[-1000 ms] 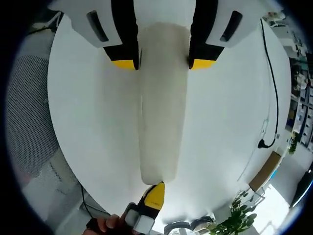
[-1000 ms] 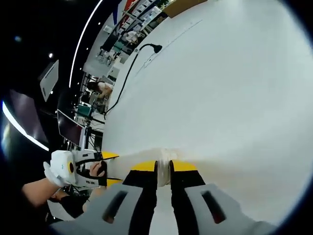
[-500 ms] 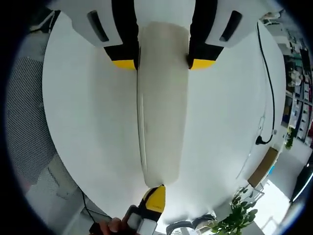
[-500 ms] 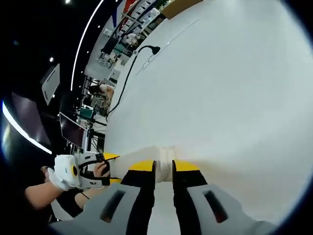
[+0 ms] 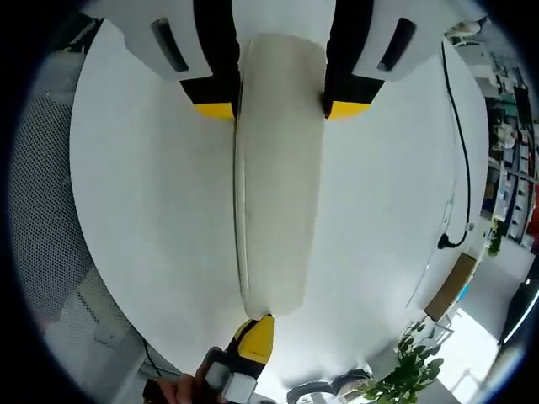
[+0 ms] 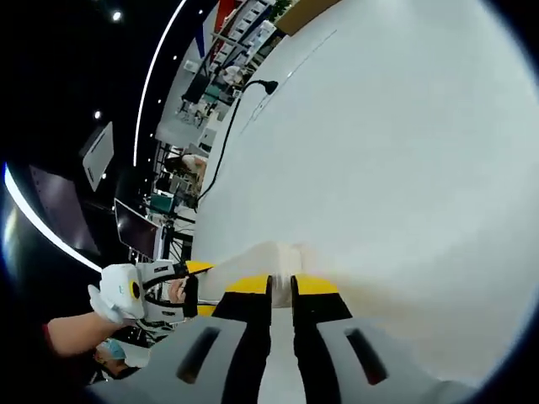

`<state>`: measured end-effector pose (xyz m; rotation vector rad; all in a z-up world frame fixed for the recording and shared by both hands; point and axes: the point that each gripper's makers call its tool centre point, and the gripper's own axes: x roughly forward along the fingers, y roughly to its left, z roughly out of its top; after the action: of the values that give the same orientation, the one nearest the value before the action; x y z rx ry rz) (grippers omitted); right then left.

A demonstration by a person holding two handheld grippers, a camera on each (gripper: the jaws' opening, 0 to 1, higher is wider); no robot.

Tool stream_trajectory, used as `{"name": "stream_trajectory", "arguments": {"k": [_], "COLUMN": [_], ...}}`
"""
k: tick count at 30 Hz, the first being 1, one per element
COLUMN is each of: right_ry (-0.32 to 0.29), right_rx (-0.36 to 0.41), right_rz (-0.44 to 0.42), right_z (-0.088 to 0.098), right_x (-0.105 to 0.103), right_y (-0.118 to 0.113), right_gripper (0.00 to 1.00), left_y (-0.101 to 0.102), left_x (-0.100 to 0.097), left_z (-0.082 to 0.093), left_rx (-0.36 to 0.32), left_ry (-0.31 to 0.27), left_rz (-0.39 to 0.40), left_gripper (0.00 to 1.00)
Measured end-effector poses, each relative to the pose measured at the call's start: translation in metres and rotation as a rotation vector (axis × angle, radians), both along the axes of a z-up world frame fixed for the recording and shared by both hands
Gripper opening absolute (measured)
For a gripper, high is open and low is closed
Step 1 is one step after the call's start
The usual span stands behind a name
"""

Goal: Arrange the utensils inside the cutlery case until each visible utensil rests in its matching compartment.

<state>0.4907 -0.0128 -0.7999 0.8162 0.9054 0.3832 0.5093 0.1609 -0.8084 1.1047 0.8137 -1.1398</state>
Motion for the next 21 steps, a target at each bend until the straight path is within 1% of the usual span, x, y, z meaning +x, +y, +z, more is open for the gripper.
{"name": "stream_trajectory", "arguments": {"k": [1,3,6,7,8,9,10,11,12,13,14,15,16,17,18,19,20,21], "right_ry": [0.001,0.031,0.027,0.032,0.046,0.049,0.053,0.061,0.063,0.067,0.070,0.073,0.077,0.082,0.083,0.078,0.074,0.072], "right_rx": [-0.013,-0.010,-0.062,-0.062,-0.057,-0.053,-0.050,-0.052,-0.056,-0.057,-0.051,-0.036,-0.019,-0.006,-0.008,-0.009,-0.007,-0.006], "right_rz": [0.012,0.006,0.057,0.056,0.051,0.050,0.046,0.037,0.032,0.025,0.018,0.009,-0.005,-0.016,-0.020,-0.018,-0.017,-0.012], "right_z": [0.001,0.001,0.001,0.003,0.002,0.002,0.001,0.000,-0.002,-0.003,-0.005,-0.004,-0.004,-0.003,-0.004,-0.005,-0.004,-0.003], "right_x": [0.001,0.001,0.002,0.002,0.002,0.002,0.002,0.001,0.001,0.001,-0.001,-0.002,-0.001,-0.002,-0.002,-0.001,-0.001,-0.001], "right_y": [0.001,0.002,0.004,0.004,0.004,0.004,0.004,0.003,0.002,0.002,0.002,0.002,0.003,0.003,0.003,0.002,0.003,0.006], "right_gripper": [0.06,0.08,0.08,0.08,0.08,0.08,0.09,0.11,0.14,0.16,0.19,0.20,0.19,0.19,0.20,0.20,0.21,0.22], "left_y": [0.001,0.001,0.001,0.001,-0.001,0.000,0.002,0.007,0.009,0.014,0.017,0.023,0.034,0.041,0.045,0.047,0.048,0.053], "left_x": [-0.001,-0.002,0.000,0.000,-0.003,-0.004,-0.001,-0.001,-0.001,-0.002,-0.003,-0.002,0.001,0.003,0.005,0.008,0.010,0.011], "left_z": [0.000,0.000,0.001,0.001,0.001,0.005,0.007,0.010,0.012,0.015,0.016,0.016,0.017,0.018,0.021,0.025,0.026,0.028], "left_rx": [-0.003,-0.019,-0.050,-0.069,-0.106,-0.152,-0.182,-0.215,-0.248,-0.300,-0.323,-0.328,-0.324,-0.328,-0.375,-0.438,-0.455,-0.496], "left_ry": [-0.003,0.001,0.008,0.013,0.034,0.067,0.083,0.124,0.155,0.205,0.234,0.239,0.225,0.223,0.233,0.238,0.239,0.258], "left_rz": [-0.017,-0.014,-0.001,0.005,0.028,0.089,0.144,0.220,0.276,0.370,0.419,0.451,0.503,0.546,0.601,0.667,0.689,0.764], "left_gripper": [0.40,0.40,0.41,0.42,0.44,0.43,0.42,0.44,0.44,0.46,0.50,0.52,0.52,0.52,0.53,0.53,0.53,0.52]}}
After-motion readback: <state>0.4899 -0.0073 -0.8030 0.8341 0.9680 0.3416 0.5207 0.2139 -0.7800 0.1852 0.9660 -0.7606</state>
